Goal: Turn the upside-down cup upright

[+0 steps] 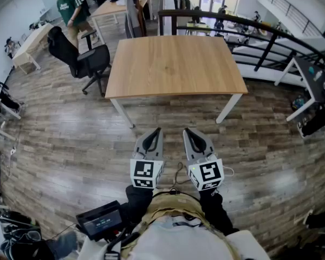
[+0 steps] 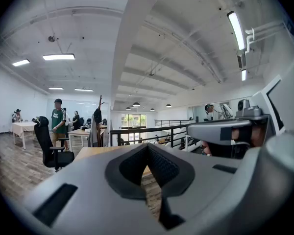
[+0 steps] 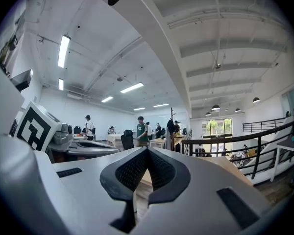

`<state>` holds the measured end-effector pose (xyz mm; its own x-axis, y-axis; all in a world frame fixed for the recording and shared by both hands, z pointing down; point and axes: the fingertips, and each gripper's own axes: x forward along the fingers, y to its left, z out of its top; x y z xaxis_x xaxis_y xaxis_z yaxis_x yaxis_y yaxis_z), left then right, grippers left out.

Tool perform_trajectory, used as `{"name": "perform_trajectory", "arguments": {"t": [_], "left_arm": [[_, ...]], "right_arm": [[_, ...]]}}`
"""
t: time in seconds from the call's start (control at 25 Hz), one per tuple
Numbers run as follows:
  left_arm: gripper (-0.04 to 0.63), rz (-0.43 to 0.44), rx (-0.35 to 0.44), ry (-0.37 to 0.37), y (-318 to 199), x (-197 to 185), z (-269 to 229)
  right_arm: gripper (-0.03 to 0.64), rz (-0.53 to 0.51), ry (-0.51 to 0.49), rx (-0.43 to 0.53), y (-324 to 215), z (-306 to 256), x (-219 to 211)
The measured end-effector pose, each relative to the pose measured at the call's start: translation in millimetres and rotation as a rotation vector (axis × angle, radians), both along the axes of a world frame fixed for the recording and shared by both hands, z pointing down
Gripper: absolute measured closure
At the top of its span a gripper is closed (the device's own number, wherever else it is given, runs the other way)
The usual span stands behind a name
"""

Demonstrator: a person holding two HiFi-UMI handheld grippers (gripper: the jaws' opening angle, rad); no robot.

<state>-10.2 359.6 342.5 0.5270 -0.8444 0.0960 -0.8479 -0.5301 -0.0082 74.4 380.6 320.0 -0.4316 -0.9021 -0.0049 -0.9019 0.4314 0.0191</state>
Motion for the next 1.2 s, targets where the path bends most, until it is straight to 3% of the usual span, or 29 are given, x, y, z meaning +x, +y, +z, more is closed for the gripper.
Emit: {"name": "perform_trajectory", "arguments": {"t": [0.2, 0.52, 0.92, 1.2], "left_arm": [[0.594, -0.024, -0.014, 0.004, 9, -13, 1], [0.594, 0.015, 0.010, 0.008, 16, -1, -6], [0.594, 0.030, 0.003, 0.021, 3, 0, 12], [0.595, 0.013, -0.044, 0.040, -23, -6, 28]], "right_arm": [[0.598, -0.009, 0.005, -0.015, 5, 0, -8], [0.598, 0.005, -0.007, -0.027, 4, 0, 0], [0.597, 0.010, -0.019, -0.051, -7, 24, 8], [0.597, 0.018, -0.032, -0.109, -32, 52, 12]]}}
